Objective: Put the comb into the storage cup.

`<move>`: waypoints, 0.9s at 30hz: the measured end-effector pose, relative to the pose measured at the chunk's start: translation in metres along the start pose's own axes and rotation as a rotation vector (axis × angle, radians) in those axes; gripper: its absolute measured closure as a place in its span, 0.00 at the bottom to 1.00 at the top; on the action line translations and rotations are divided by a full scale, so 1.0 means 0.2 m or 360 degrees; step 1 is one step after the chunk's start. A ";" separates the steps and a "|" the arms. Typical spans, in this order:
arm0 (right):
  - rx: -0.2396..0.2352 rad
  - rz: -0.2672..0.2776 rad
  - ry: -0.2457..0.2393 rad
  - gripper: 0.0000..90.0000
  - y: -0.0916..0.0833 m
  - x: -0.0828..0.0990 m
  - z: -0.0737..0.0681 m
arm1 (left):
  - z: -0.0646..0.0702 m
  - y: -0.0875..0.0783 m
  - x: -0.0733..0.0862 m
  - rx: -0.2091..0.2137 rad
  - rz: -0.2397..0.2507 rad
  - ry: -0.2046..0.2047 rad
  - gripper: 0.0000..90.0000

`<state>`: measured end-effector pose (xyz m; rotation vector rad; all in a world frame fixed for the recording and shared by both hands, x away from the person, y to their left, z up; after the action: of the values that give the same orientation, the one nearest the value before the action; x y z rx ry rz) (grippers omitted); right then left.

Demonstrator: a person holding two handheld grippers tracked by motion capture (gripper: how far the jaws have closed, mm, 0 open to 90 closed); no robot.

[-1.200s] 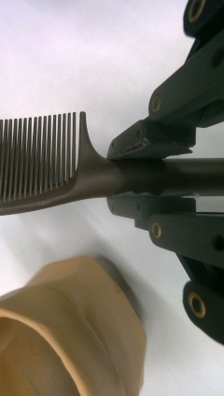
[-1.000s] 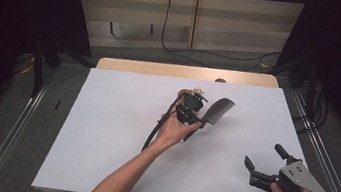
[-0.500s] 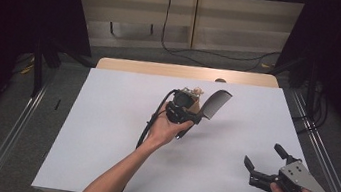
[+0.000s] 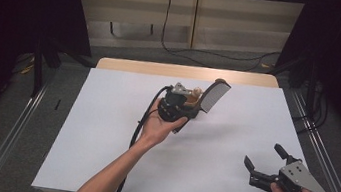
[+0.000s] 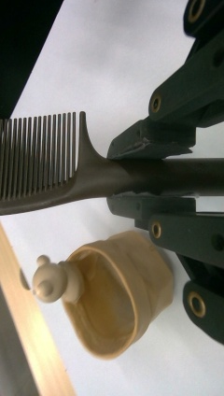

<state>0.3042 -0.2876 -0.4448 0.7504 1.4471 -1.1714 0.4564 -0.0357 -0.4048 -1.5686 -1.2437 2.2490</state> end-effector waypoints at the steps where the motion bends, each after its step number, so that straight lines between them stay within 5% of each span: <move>1: 0.0000 0.0002 0.0002 0.00 0.00 0.00 0.00 | 0.00 -0.01 0.00 0.0009 0.0022 0.0008 0.81; 21: -0.0002 0.0002 0.0002 0.00 0.00 0.00 0.00 | -0.03 -0.14 -0.01 -0.0075 0.0310 0.0021 0.81; 27: 0.0000 0.0000 0.0000 0.00 0.00 0.00 0.00 | -0.05 -0.16 -0.01 -0.0045 0.0390 0.0039 0.81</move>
<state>0.3047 -0.2873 -0.4450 0.7504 1.4472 -1.1717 0.4557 -0.0102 -0.3818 -1.8440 -1.1371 2.3533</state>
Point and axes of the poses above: each handheld gripper's, and its own axes: y roughly forward along the jaws, x roughly out of its underside, z roughly to its right, the point moved 6 cm from there along y, roughly forward along the jaws, and after that the axes turned 7 degrees about -z, right-handed, at the moved point
